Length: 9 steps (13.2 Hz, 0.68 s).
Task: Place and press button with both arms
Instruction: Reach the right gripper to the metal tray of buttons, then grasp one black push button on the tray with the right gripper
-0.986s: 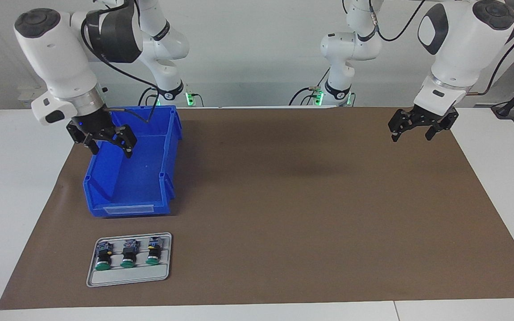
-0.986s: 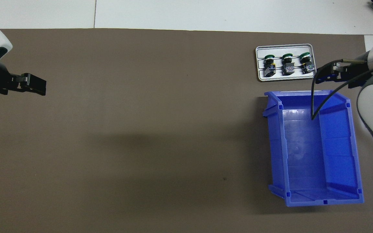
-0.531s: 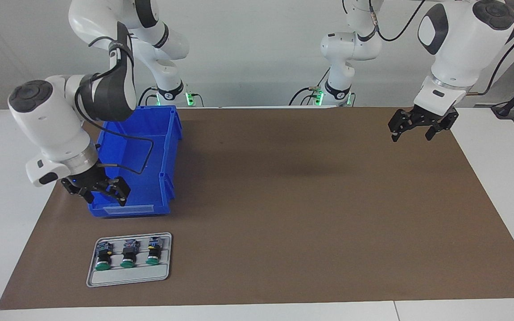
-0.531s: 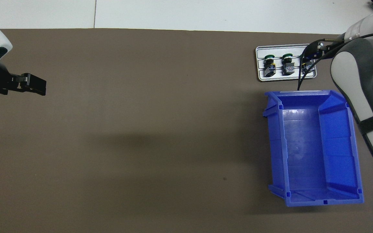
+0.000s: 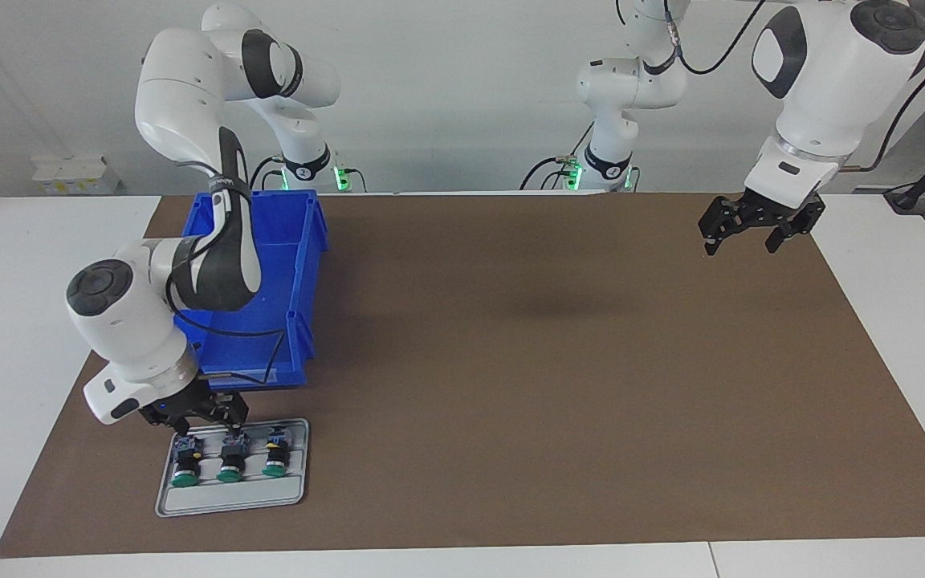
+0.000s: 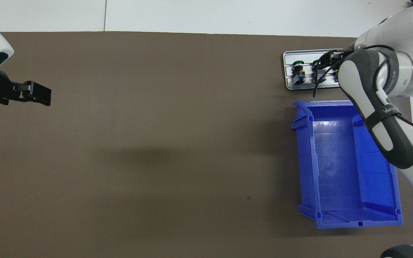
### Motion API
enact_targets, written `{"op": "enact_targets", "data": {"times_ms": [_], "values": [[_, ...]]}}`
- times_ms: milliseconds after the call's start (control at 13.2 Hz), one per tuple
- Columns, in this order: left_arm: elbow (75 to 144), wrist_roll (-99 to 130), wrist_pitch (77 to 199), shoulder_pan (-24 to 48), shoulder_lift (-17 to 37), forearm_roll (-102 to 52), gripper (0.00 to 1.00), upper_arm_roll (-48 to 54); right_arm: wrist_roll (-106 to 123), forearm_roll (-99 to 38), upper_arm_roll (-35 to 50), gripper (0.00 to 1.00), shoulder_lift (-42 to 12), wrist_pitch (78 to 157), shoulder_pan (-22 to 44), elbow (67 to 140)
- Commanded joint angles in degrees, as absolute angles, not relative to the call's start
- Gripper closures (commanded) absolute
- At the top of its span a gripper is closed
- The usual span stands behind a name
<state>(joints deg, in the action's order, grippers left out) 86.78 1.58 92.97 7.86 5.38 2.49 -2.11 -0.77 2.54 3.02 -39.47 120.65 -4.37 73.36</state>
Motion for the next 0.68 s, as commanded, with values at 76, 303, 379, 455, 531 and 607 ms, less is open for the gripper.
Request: {"op": "enact_targets", "data": {"times_ms": [76,303,379,455,531,607], "values": [[88.68,1.76,92.9,7.65,3.69,3.52,0.0,-1.93,0.7,3.69,3.6,0.17,-43.5,124.52,-5.01,71.45],[88.68,1.67,92.9,7.65,3.69,3.52,0.0,-1.93,0.7,3.52,3.6,0.18,-43.95,128.75,-4.75,73.2],[88.68,1.67,92.9,7.65,3.69,3.52,0.0,-1.93,0.7,3.52,3.6,0.2,-43.77,128.85,-4.66,74.17],[88.68,1.76,92.9,7.65,3.69,3.52,0.0,-1.93,0.62,3.52,3.6,0.22,-43.6,128.85,-4.57,74.96],[88.68,1.76,92.9,7.65,3.69,3.52,0.0,-1.93,0.62,3.43,3.6,0.23,-43.59,128.93,-4.4,75.41],[88.68,1.76,92.9,7.65,3.69,3.52,0.0,-1.93,0.44,3.34,3.6,0.25,-43.42,129.2,-4.13,76.11]]}}
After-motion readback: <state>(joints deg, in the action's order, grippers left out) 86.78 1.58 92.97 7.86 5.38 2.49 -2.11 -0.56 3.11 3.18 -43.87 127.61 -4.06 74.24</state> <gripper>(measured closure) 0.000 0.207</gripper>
